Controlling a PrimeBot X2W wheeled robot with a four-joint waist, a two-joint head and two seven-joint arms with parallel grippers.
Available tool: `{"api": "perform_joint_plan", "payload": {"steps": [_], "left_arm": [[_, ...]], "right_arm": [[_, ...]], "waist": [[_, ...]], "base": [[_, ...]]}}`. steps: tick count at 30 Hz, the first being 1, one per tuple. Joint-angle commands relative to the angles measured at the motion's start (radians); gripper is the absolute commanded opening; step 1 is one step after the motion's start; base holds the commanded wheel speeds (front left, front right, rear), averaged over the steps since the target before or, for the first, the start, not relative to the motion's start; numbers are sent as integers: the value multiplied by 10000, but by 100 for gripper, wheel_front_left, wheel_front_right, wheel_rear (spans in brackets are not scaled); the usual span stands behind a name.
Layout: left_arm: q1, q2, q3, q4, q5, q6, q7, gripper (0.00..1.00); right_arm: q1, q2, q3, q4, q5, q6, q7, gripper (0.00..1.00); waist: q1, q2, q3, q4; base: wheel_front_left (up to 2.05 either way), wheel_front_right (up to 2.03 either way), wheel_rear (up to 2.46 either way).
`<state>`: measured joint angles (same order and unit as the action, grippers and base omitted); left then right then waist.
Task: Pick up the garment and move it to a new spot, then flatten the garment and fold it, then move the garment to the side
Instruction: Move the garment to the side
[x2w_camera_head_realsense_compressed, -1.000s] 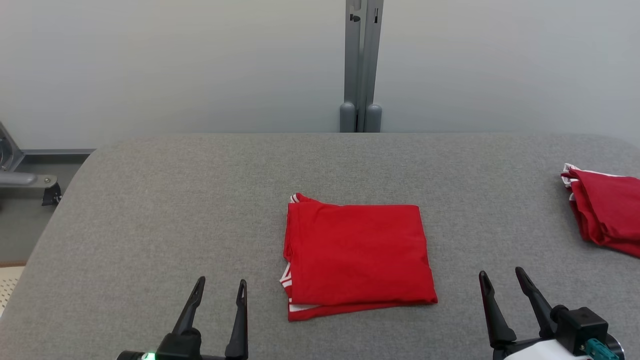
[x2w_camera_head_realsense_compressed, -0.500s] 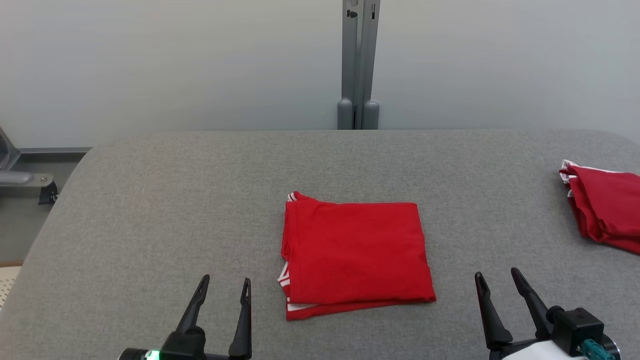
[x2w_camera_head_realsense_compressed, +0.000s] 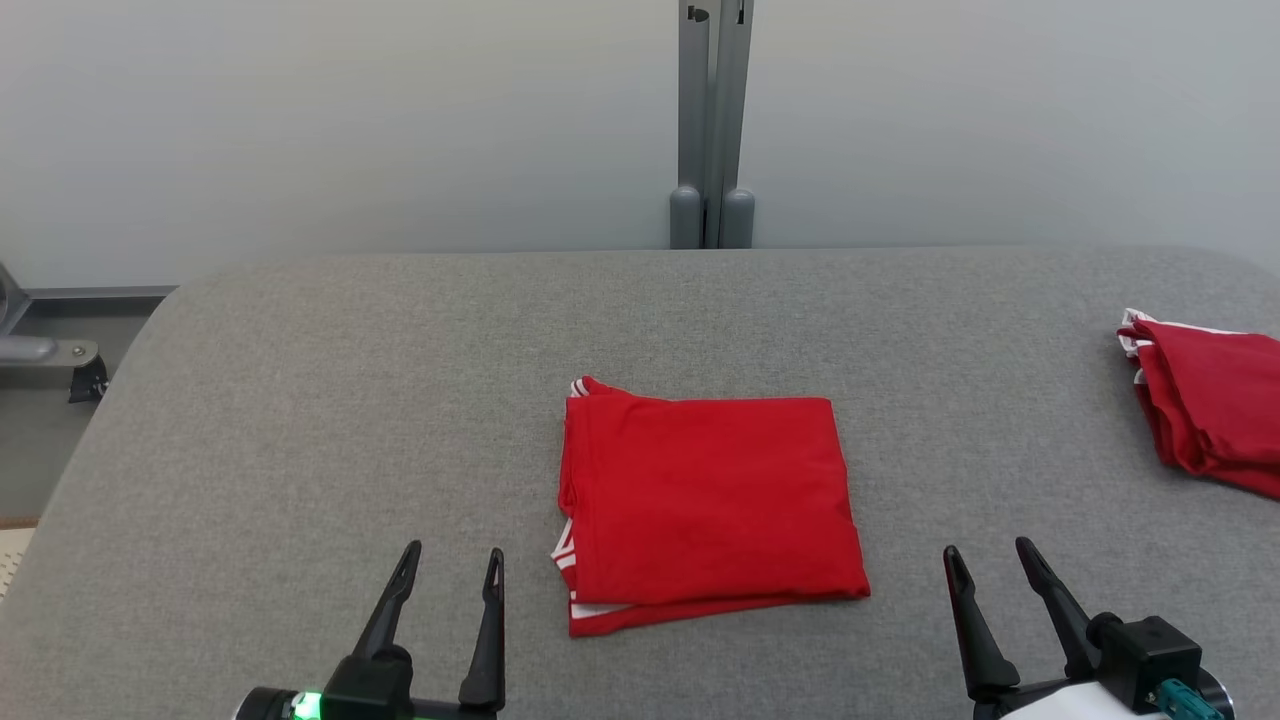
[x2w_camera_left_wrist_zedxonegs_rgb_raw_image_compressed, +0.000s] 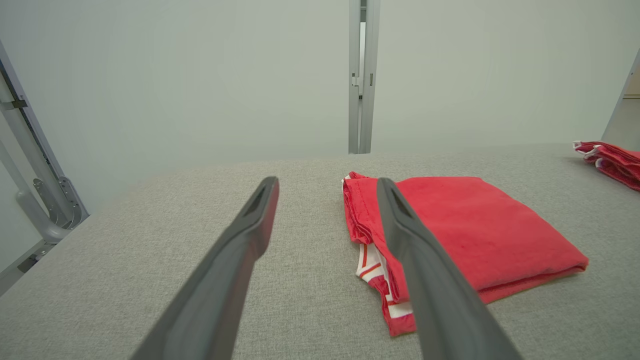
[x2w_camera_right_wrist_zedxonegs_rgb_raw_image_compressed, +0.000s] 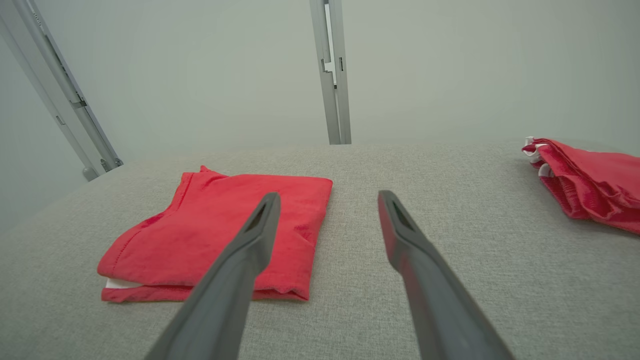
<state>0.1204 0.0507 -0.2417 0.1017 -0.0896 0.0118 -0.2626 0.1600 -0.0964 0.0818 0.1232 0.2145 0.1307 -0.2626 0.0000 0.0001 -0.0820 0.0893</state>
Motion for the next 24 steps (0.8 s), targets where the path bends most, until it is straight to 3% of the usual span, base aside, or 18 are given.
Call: {"api": "perform_joint_plan", "payload": {"steps": [1,13,24], "left_arm": [[-212,8,2,-11,82,-9,-24,100],[-352,7,-33,-114,93,-149,-24,100],[-612,9,-247,-77,141,-277,-24,100]], "right_arm": [[-7,12,11,-4,-60,-1,-25,100],[-142,88,-10,31,-24,-1,-25,100],[-969,172,78,980,1478,0,-23,100]], "waist": [[0,-1,37,6],[0,-1,441,84],[0,-1,868,370]], "base": [[0,0,0],[0,0,0],[0,0,0]]}}
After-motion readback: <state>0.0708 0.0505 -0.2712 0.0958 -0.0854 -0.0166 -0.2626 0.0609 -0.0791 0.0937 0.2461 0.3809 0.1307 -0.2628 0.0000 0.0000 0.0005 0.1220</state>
